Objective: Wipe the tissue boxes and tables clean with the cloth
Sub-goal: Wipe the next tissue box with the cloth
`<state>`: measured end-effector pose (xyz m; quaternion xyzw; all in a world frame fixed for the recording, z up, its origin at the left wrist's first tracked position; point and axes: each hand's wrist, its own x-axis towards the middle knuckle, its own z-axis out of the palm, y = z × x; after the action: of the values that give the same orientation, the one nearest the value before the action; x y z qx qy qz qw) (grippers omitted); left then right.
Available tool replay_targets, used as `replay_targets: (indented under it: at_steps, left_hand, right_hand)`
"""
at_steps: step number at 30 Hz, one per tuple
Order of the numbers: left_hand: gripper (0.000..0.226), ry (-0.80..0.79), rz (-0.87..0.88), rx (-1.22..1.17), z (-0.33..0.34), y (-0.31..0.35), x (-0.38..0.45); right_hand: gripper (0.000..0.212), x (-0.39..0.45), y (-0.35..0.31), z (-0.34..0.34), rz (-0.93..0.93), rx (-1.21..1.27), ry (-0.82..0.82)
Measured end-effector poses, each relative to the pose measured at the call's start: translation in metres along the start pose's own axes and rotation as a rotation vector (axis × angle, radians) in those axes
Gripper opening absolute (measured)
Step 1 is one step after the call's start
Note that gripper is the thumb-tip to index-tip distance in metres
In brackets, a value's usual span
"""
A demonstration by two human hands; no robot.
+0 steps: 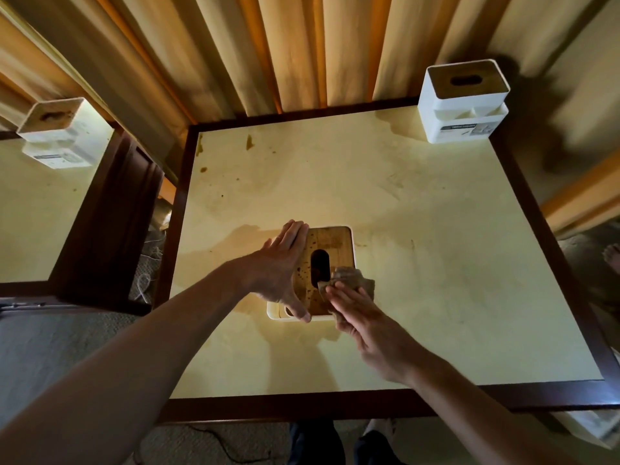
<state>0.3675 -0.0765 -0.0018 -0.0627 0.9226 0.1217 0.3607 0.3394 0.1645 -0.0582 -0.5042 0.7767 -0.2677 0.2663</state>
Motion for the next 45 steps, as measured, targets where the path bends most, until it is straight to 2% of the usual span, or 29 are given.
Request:
replay_targets:
  at_steps: [5,10,15,19,24,28,31,34,36,38,41,45]
  left_hand:
    - [0.163,0.001,-0.004,-0.023,-0.001,0.001,-0.001]
    - [0.163,0.031,-0.004,-0.026,0.002,-0.001,0.0]
    - [0.164,0.041,-0.002,-0.017,0.003,-0.002,0.0]
    - [0.165,0.059,0.016,-0.008,0.003,-0.002,0.002]
    - [0.165,0.092,0.021,0.004,0.004,-0.001,0.001]
    - [0.166,0.125,-0.002,-0.023,0.008,0.0,0.0]
    - [0.167,0.158,-0.074,-0.112,0.018,0.001,-0.002]
    - [0.167,0.189,-0.185,-0.177,0.026,0.007,-0.007]
    - [0.168,0.24,-0.256,-0.252,0.032,0.013,-0.007]
    - [0.17,0.349,-0.352,-0.365,0.037,0.019,-0.007]
    - [0.161,0.527,-0.549,-0.571,0.047,0.036,-0.004]
    - [0.161,0.621,-0.785,-0.737,0.047,0.069,0.001]
  right_hand:
    - [0.059,0.057,0.01,-0.027,0.072,0.04,0.094]
    - [0.049,0.085,0.02,-0.042,0.081,0.06,0.075]
    - [0.059,0.062,0.012,-0.026,0.075,0.043,0.108]
    - [0.069,0.007,-0.005,-0.009,0.132,0.117,0.027]
    - [0.061,-0.011,-0.008,0.002,0.049,0.072,0.009]
    - [0.055,-0.01,-0.008,-0.009,0.094,0.236,0.002]
    - [0.039,-0.013,-0.013,-0.026,0.176,0.435,0.08]
    - [0.036,-0.009,-0.014,-0.048,0.249,0.669,0.263]
    - [0.028,-0.002,-0.012,-0.063,0.258,0.713,0.391]
    - [0.029,0.004,-0.007,-0.075,0.267,0.607,0.426]
    - [0.035,0.011,0.003,-0.084,0.31,0.404,0.419]
    - [0.032,0.019,0.012,-0.083,0.299,0.325,0.425]
